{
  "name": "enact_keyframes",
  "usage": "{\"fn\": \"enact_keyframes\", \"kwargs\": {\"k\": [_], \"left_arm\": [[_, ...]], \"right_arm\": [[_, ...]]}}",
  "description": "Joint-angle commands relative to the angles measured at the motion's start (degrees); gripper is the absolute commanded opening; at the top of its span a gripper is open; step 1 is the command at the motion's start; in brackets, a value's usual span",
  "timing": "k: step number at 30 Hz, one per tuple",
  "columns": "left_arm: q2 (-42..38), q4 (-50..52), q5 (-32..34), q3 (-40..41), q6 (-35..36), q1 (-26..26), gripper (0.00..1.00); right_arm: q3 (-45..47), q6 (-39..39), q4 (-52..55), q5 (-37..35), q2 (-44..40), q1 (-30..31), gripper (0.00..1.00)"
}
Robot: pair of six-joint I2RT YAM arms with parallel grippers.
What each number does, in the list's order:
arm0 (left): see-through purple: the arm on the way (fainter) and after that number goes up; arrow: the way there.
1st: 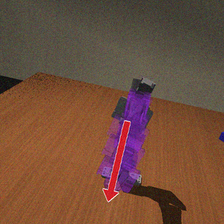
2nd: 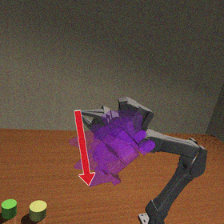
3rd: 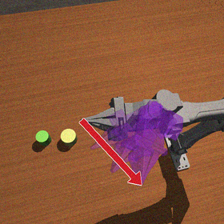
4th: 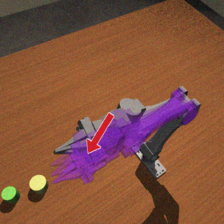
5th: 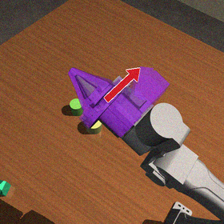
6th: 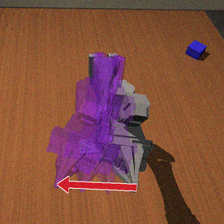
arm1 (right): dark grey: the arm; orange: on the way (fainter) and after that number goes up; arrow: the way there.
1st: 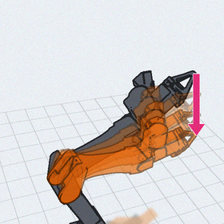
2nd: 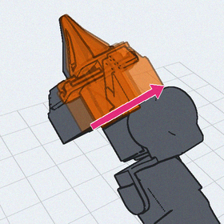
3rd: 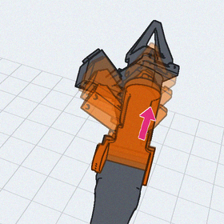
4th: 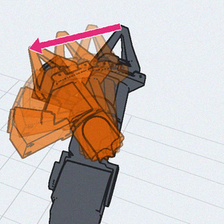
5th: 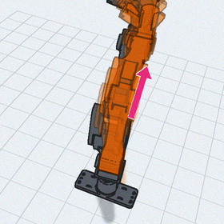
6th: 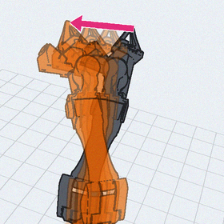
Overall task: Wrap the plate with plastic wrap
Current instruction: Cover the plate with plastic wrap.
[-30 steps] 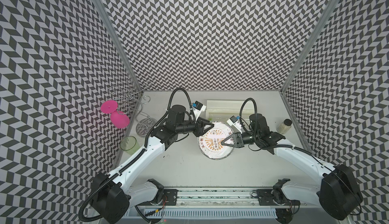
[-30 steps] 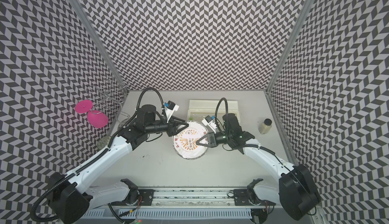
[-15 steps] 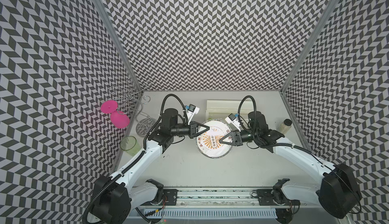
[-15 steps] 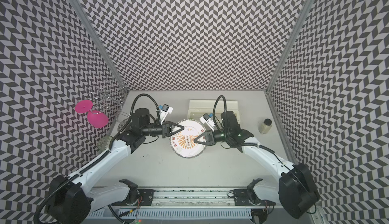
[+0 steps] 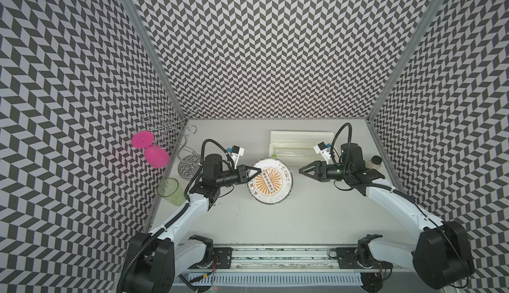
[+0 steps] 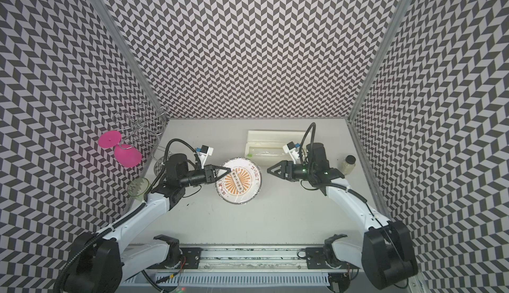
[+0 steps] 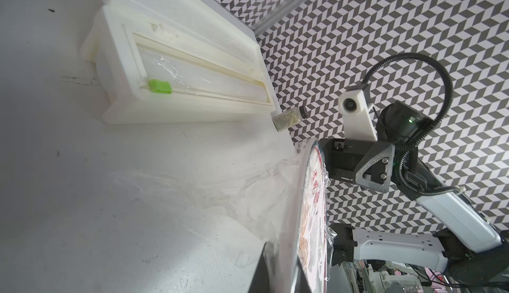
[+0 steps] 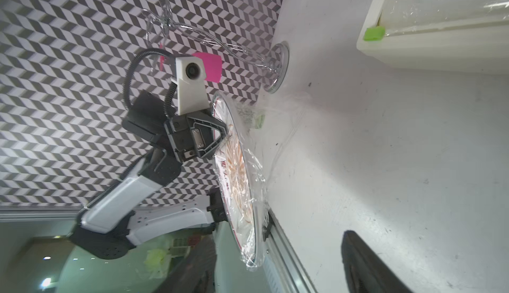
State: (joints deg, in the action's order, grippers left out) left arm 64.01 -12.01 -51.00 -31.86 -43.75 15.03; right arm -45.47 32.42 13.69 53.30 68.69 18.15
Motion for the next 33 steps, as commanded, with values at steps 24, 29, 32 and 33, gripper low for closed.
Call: {"fn": "enact_keyframes", "kwargs": {"k": [24, 29, 32, 33], "left_arm": [[-0.9, -3.2, 5.3, 0.2, -2.7, 1.3, 0.00], [-0.8, 0.0, 7.5, 1.1, -4.5, 1.0, 0.00], [-0.7, -0.1, 7.5, 2.3, -6.3, 1.0, 0.00], [-0.8, 0.1, 7.9, 2.5, -6.5, 1.0, 0.00]], "right_arm": [[-1.1, 1.1, -0.6, -8.9, 1.0, 11.9, 0.04], [2.3, 3.7, -5.3, -7.0, -1.4, 8.7, 0.00], [4.4, 6.5, -10.1, -5.3, -2.2, 7.2, 0.00], [4.9, 7.4, -11.6, -4.7, -2.5, 7.1, 0.00]]}}
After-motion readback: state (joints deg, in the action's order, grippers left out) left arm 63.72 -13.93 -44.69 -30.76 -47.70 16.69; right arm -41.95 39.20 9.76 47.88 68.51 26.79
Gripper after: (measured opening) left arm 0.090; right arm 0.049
